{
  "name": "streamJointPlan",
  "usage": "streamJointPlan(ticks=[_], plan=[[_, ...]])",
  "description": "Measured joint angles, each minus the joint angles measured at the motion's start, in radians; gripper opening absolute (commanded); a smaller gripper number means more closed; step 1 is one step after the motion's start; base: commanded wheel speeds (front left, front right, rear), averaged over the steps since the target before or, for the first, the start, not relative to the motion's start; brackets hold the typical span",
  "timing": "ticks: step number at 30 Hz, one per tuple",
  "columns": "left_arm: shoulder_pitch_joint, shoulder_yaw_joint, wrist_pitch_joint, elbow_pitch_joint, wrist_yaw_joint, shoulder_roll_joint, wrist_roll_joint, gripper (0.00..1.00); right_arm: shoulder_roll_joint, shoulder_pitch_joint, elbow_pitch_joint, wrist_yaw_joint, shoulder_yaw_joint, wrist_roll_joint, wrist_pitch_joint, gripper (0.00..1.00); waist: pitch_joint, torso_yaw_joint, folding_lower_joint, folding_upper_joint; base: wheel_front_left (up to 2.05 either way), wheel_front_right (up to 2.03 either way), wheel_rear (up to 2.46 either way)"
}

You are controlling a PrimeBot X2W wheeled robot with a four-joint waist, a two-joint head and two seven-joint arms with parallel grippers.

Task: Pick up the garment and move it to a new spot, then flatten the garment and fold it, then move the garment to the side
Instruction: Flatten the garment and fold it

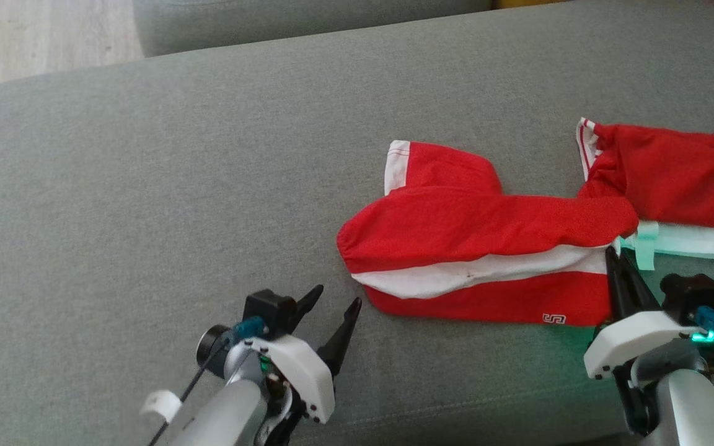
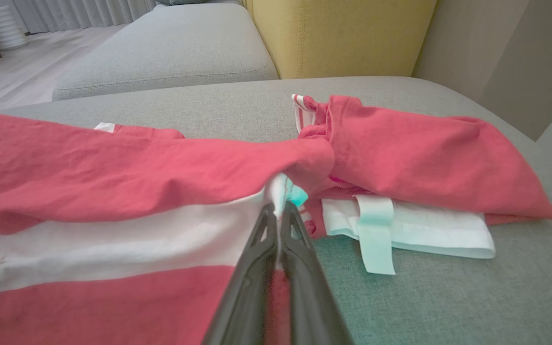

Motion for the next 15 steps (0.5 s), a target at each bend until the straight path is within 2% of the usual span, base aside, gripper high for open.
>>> streamJointPlan(ticks=[6,15], plan=[[-0.063,-0.020,0.013,0.076,-0.026,-0.009,-0.087,1.00,0.000,0.000,-0.013,0.000,0.016,0.001,0.007,0.00,0.015,-0.019,0.0000,0.0000,0.00,0.00,0.00],[-0.147,-0.094,0.011,0.129,-0.034,-0.015,-0.205,1.00,0.000,-0.002,-0.019,0.000,0.046,0.006,0.010,0.00,0.038,-0.052,0.0000,0.0000,0.00,0.00,0.00]])
